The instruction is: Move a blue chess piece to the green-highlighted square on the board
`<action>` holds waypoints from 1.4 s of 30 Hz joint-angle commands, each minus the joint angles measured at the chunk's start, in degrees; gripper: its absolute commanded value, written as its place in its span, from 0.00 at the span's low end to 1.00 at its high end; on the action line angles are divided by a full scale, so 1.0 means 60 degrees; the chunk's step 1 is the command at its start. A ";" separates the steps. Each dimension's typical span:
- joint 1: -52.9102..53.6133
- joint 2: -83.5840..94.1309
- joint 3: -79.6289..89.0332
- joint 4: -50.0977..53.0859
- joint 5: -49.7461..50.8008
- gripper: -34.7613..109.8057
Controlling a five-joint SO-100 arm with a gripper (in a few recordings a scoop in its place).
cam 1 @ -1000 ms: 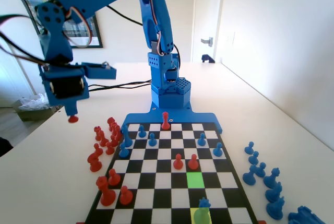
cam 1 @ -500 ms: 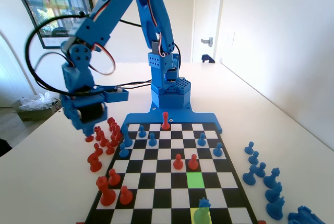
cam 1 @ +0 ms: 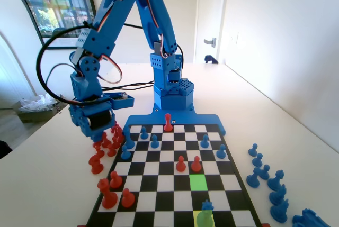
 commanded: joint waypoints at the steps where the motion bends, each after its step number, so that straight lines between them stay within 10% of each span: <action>1: 0.0205 0.0146 -0.0439 0.0015 -0.0059 0.25; 18: -0.0044 0.0601 -0.0293 0.0161 -0.0220 0.32; 42: -0.4438 0.6182 -0.1230 0.5581 0.1890 0.25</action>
